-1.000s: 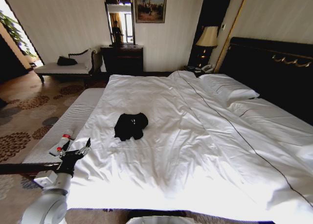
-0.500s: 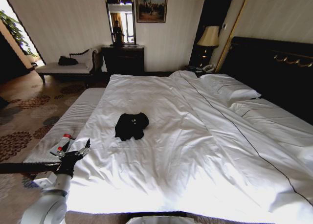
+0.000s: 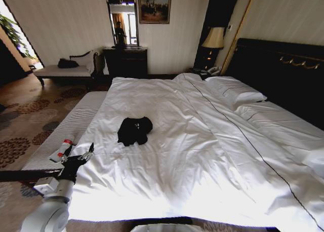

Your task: Fold the clothes on the bed.

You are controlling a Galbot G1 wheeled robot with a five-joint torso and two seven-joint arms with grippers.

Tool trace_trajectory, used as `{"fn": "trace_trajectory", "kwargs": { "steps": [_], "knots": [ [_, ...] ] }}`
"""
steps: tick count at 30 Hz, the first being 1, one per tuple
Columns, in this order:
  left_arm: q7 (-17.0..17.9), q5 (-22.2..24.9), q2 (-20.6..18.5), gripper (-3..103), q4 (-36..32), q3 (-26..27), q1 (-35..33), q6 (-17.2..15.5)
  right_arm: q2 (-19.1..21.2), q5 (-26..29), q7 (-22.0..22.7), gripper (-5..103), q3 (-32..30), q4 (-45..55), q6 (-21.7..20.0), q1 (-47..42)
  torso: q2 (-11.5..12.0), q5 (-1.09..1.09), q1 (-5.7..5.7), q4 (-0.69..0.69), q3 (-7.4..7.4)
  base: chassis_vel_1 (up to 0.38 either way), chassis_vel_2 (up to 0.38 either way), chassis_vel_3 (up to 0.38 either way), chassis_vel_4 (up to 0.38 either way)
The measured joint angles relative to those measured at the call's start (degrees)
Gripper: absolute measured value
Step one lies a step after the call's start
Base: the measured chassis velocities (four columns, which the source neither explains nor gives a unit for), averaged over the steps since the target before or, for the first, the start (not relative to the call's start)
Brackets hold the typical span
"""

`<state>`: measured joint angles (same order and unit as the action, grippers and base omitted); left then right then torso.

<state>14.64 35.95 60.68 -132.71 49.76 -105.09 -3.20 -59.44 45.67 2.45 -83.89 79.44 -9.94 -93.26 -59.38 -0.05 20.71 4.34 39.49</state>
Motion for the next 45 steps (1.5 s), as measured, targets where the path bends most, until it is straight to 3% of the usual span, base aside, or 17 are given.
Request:
{"fn": "trace_trajectory", "kwargs": {
  "steps": [5, 7, 10, 23, 25, 27, 32, 45],
  "knots": [
    [-0.03, -0.25, -0.03, 100, -0.27, -0.29, 0.15, 0.02, -2.27, 0.99, -0.45, 84, -2.28, 5.56, 0.63, -3.29, 0.00, 0.01, 0.00, 0.00, 0.00, 0.000, 0.000, 0.000, 0.000],
    [-0.03, -0.29, -0.03, 100, -0.33, -0.31, 0.15, 0.02, -2.85, 1.06, -0.66, 84, -2.46, 7.08, 0.77, -3.91, 0.00, 0.01, 0.00, 0.00, 0.00, 0.000, 0.000, 0.000, 0.000],
    [-0.03, -0.60, 0.07, 100, -0.49, -0.36, 0.08, 0.02, -5.80, 1.29, -1.61, 98, -2.31, 15.14, 1.03, -6.28, 0.00, 0.01, 0.00, 0.01, 0.00, 0.000, 0.000, 0.000, 0.000],
    [-0.39, -1.28, 0.91, 100, -0.63, -0.32, -0.93, 0.61, -13.87, -1.03, -0.17, 100, 7.74, 42.36, -0.29, -9.76, 0.01, 0.00, 0.00, -0.02, 0.00, 0.000, 0.000, 0.000, 0.000],
    [-0.46, -1.40, 1.01, 100, -0.47, -0.28, -1.09, 0.80, -14.83, -5.47, -0.51, 100, 10.70, 45.82, -0.12, -10.11, 0.01, -0.01, 0.00, -0.02, 0.00, 0.000, 0.000, 0.000, 0.000],
    [-0.48, -1.53, 1.08, 100, -0.41, -0.29, -1.09, 0.83, -15.54, -9.97, -1.13, 100, 13.56, 47.65, 0.52, -10.36, 0.01, -0.01, 0.00, -0.01, 0.00, 0.000, 0.000, 0.000, 0.000],
    [-0.51, -1.67, 1.21, 100, -0.38, -0.47, -1.01, 0.83, -16.66, -13.46, -2.01, 100, 17.34, 49.77, 0.80, -10.47, 0.01, 0.00, 0.00, -0.01, 0.01, 0.000, 0.000, 0.000, 0.000],
    [-0.64, -1.75, 0.91, 100, 0.24, -0.92, -0.30, 0.81, -17.86, -13.86, -2.74, 100, 17.41, 47.78, 0.89, -10.76, 0.01, 0.03, 0.00, 0.00, 0.01, 0.000, 0.000, 0.000, 0.000]
  ]
}}
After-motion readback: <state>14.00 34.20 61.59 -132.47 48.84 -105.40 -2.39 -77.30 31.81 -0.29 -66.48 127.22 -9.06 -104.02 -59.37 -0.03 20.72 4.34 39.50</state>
